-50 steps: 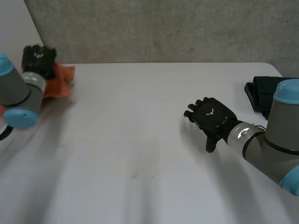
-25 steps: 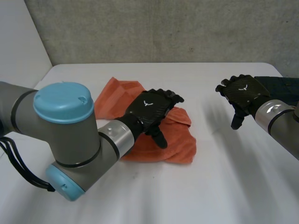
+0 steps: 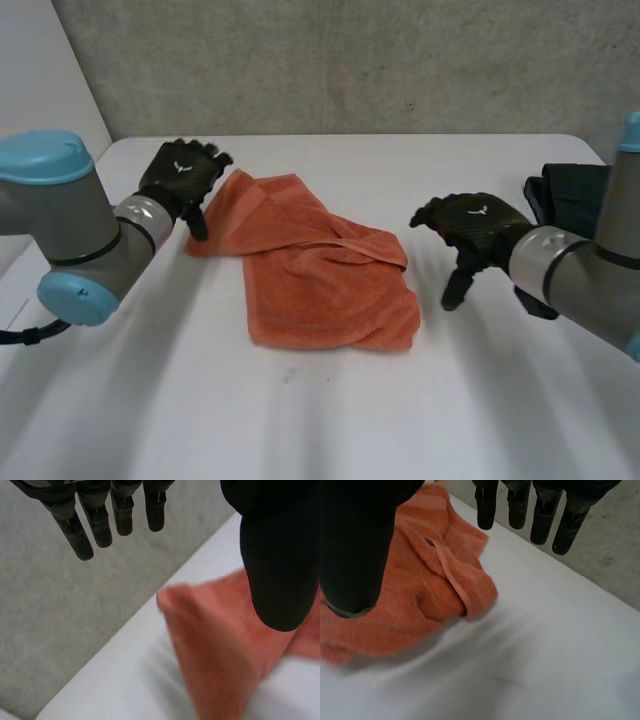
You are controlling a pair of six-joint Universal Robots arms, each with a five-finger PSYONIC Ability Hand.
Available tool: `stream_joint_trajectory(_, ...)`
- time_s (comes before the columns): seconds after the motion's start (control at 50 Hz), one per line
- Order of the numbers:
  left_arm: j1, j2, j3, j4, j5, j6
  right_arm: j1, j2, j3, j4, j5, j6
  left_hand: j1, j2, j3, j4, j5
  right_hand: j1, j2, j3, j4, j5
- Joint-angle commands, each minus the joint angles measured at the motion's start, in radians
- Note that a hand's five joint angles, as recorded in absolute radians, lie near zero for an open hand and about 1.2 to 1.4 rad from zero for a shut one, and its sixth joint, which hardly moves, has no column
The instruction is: Fold the laundry.
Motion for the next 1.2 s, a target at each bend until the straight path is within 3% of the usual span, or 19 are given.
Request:
stream_joint_trajectory(0.02, 0.033, -0.13, 0.093, -0.021, 0.055, 0.009, 0.081, 0.183, -0.2, -0.035, 0.008, 0.124, 0.035, 0.038, 0.031, 0.039, 0.039, -0.026, -0.045, -0.038, -0.056, -0.07)
stream_joint_trajectory(0.2, 0.032, -0.258, 0.21, -0.013, 0.086, 0.01, 0.104, 0.491, -0.55, -0.014, 0.029, 0.158, 0.146, 0.15, 0.143, 0.151, 0.151, 0.101, 0.082, 0.089, 0.071, 0.058)
stream_joint_trajectory(0.42, 0.021, -0.36, 0.328, -0.006, 0.089, 0.012, 0.11, 0.676, -0.8, 0.072, 0.06, 0.146, 0.314, 0.317, 0.31, 0.318, 0.318, 0.286, 0.267, 0.275, 0.256, 0.243)
stream_joint_trajectory(0.5, 0.018, -0.378, 0.34, -0.006, 0.094, 0.012, 0.112, 0.725, -0.868, 0.104, 0.058, 0.144, 0.519, 0.522, 0.515, 0.523, 0.523, 0.327, 0.308, 0.316, 0.297, 0.284)
stream_joint_trajectory(0.54, 0.018, -0.387, 0.349, -0.006, 0.092, 0.012, 0.112, 0.738, -0.886, 0.107, 0.058, 0.143, 0.742, 0.745, 0.738, 0.746, 0.746, 0.389, 0.37, 0.377, 0.359, 0.345)
stream_joint_trajectory(0.6, 0.015, -0.394, 0.354, -0.004, 0.087, 0.012, 0.112, 0.763, -0.917, 0.109, 0.051, 0.143, 1.038, 1.041, 1.034, 1.042, 1.042, 0.609, 0.589, 0.597, 0.579, 0.565)
stream_joint_trajectory(0.62, 0.015, -0.394, 0.354, -0.004, 0.086, 0.012, 0.112, 0.775, -0.929, 0.11, 0.046, 0.141, 1.132, 1.135, 1.128, 1.136, 1.136, 0.784, 0.765, 0.772, 0.754, 0.74)
stream_joint_trajectory(0.68, 0.006, -0.383, 0.349, -0.003, 0.058, 0.015, 0.112, 0.783, -0.946, 0.112, 0.046, 0.134, 1.171, 1.174, 1.167, 1.175, 1.175, 1.194, 1.175, 1.182, 1.164, 1.15)
stream_joint_trajectory(0.72, -0.002, -0.366, 0.346, -0.001, 0.035, 0.015, 0.112, 0.781, -0.955, 0.113, 0.046, 0.124, 1.171, 1.174, 1.167, 1.175, 1.175, 1.196, 1.176, 1.184, 1.165, 1.152)
stream_joint_trajectory(0.82, -0.024, -0.224, 0.31, 0.01, -0.028, 0.004, 0.113, 0.705, -0.975, 0.116, 0.044, 0.065, 1.171, 1.174, 1.167, 1.175, 1.175, 1.196, 1.176, 1.184, 1.165, 1.152)
stream_joint_trajectory(1.06, -0.065, 0.257, 0.207, 0.033, -0.086, -0.121, 0.103, 0.19, -0.896, 0.118, 0.034, -0.078, 1.171, 1.174, 1.167, 1.175, 1.175, 1.196, 1.176, 1.184, 1.165, 1.152)
stream_joint_trajectory(1.2, -0.056, 0.461, 0.135, -0.021, -0.091, -0.157, 0.098, 0.016, -0.774, 0.216, -0.02, -0.216, 1.171, 1.174, 1.167, 1.175, 1.175, 1.196, 1.176, 1.184, 1.165, 1.152)
